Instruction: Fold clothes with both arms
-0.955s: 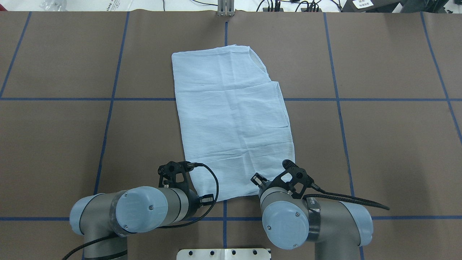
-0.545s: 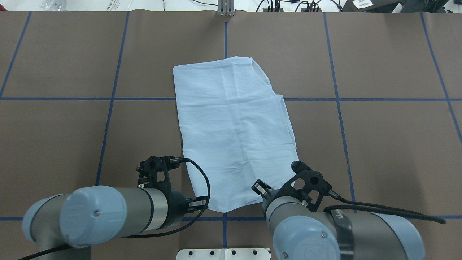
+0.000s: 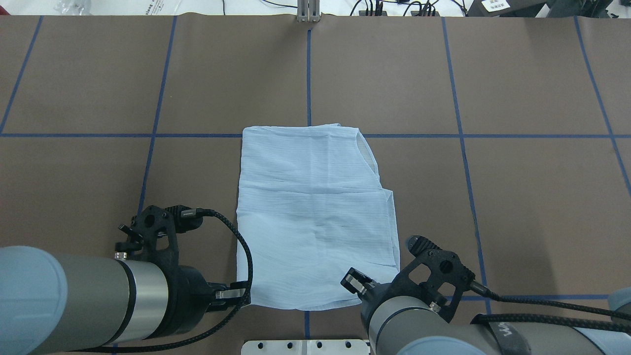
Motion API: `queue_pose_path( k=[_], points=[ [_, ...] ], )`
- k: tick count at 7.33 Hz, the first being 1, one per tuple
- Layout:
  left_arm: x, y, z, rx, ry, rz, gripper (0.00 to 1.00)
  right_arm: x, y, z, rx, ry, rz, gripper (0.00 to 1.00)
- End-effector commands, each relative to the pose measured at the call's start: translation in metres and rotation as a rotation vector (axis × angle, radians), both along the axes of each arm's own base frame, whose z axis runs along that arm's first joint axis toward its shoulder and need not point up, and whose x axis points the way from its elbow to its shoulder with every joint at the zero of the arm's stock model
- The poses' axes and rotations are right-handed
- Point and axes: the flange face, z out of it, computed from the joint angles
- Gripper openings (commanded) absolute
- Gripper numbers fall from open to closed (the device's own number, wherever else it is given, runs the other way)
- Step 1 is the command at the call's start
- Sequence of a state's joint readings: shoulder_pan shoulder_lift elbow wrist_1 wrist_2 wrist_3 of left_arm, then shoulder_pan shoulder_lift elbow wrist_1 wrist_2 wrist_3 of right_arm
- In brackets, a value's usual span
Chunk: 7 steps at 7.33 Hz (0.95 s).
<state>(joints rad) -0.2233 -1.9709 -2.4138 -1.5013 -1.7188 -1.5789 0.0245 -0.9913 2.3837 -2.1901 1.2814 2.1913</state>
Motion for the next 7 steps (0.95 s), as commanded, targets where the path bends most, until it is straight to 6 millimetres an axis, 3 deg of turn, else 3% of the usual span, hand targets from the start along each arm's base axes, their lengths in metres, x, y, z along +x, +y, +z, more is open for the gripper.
queue_pose_path(
  k=[1,2,4,6,7],
  points=[
    [0.031,-0.042,0.015,0.041,-0.104,-0.041,0.00,-0.020,-0.034,0.009,0.073,0.080,0.021,0.00],
    [0.044,-0.072,0.026,0.053,-0.154,-0.075,0.00,-0.036,-0.063,0.014,0.092,0.073,0.058,0.00],
    [0.034,-0.126,0.038,0.123,-0.215,-0.124,0.00,-0.058,-0.115,0.023,0.173,0.070,0.070,0.00],
    [0.059,-0.173,0.055,0.164,-0.266,-0.190,0.00,-0.101,-0.161,0.039,0.208,0.081,0.091,0.00],
    [0.073,-0.192,0.070,0.168,-0.259,-0.208,0.00,-0.114,-0.180,0.043,0.221,0.085,0.100,0.00]
  ],
)
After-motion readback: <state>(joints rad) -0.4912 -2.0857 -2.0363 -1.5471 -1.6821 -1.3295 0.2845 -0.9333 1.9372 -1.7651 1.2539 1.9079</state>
